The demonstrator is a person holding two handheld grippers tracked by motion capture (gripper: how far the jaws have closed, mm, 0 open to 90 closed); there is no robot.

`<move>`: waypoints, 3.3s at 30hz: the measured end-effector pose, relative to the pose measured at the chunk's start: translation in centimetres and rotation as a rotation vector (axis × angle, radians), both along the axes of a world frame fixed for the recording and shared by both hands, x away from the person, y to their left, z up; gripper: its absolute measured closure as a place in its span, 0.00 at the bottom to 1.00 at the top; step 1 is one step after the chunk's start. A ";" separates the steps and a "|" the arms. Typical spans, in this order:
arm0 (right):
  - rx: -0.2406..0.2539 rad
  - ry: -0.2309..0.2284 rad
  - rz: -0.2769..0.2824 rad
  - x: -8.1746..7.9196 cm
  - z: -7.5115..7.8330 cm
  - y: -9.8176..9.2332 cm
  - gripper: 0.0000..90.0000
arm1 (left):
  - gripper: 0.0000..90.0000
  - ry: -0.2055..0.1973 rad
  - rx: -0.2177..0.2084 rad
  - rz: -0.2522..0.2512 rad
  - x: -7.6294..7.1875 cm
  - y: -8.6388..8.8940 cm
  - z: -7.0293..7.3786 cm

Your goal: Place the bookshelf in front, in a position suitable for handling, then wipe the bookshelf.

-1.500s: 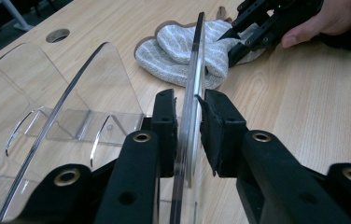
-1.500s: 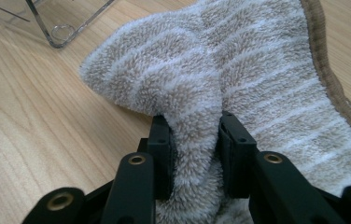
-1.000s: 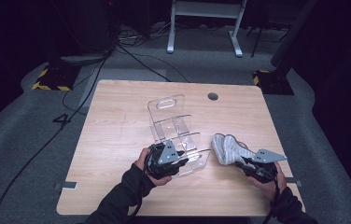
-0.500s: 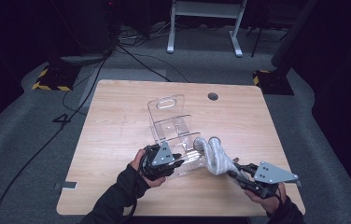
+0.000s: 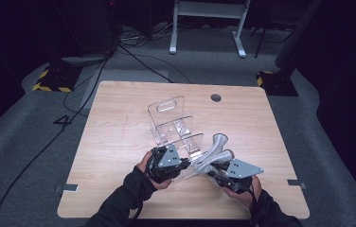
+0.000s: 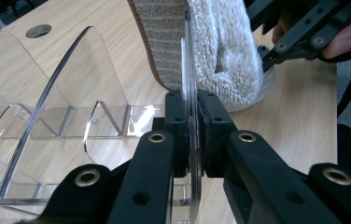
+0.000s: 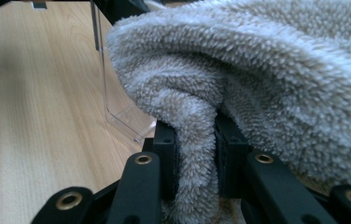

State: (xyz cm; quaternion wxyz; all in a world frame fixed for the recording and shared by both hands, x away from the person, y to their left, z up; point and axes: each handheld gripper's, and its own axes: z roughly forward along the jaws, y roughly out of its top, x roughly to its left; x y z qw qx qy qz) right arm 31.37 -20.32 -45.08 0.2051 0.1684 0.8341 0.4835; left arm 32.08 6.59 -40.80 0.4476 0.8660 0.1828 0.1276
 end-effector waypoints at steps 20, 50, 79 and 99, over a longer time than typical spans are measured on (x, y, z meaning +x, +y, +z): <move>-0.063 0.087 0.055 0.0 -3.4 2.7 0.83 | 0.93 -0.007 0.011 0.013 0.1 -0.6 -0.1; -0.109 0.034 0.190 -1.2 -3.2 6.9 0.83 | 0.94 0.011 -0.014 0.004 0.4 -0.5 -0.4; 0.102 -0.074 -0.029 -0.3 2.7 -0.6 0.83 | 0.94 0.032 -0.047 -0.017 0.8 -0.1 -0.6; 0.096 -0.100 0.061 -1.7 2.6 3.0 0.82 | 0.93 0.006 -0.039 0.003 0.2 -0.3 -0.8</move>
